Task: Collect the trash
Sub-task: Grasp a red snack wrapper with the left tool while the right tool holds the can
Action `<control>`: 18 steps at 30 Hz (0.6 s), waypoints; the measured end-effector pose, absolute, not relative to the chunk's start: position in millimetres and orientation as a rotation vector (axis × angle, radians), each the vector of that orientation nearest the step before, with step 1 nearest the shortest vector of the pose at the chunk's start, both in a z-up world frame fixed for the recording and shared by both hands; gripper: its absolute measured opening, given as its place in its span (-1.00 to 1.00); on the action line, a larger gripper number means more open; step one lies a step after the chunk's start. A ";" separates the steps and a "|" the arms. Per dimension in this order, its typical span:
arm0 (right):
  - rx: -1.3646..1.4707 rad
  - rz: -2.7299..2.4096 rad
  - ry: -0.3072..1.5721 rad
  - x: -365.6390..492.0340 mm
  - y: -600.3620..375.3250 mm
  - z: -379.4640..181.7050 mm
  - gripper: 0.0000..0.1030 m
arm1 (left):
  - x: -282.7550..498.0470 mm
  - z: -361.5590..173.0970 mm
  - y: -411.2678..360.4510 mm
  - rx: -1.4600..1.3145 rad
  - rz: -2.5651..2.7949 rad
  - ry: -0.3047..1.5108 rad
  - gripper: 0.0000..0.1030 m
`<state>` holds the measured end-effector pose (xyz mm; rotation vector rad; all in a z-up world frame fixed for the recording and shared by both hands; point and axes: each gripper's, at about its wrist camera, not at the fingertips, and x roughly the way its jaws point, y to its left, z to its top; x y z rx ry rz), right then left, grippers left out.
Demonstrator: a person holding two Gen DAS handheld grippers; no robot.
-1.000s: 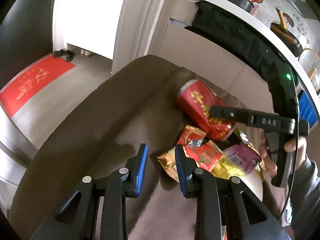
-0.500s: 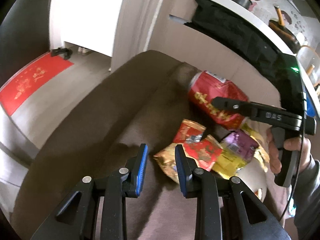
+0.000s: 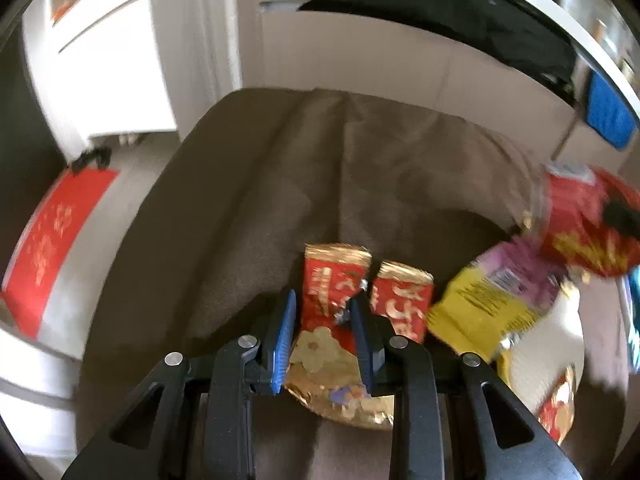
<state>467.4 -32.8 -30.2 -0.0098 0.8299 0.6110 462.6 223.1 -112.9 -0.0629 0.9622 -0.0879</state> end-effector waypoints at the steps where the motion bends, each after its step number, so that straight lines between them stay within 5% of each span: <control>1: -0.005 0.608 0.832 463.5 -36.4 -32.3 0.07 | 464.7 -113.6 226.9 -0.097 -0.065 0.959 -0.44; 2: 0.000 0.605 0.831 460.8 -37.7 -33.5 0.07 | 465.0 -113.1 228.9 -0.117 -0.047 0.951 -0.46; 4: -0.003 0.592 0.823 454.6 -35.4 -34.4 0.07 | 461.8 -109.8 232.4 -0.153 0.004 0.924 -0.84; 18: -0.032 0.587 0.697 394.2 -61.1 8.6 0.07 | 373.5 -17.4 186.3 -0.154 -0.020 0.723 -0.94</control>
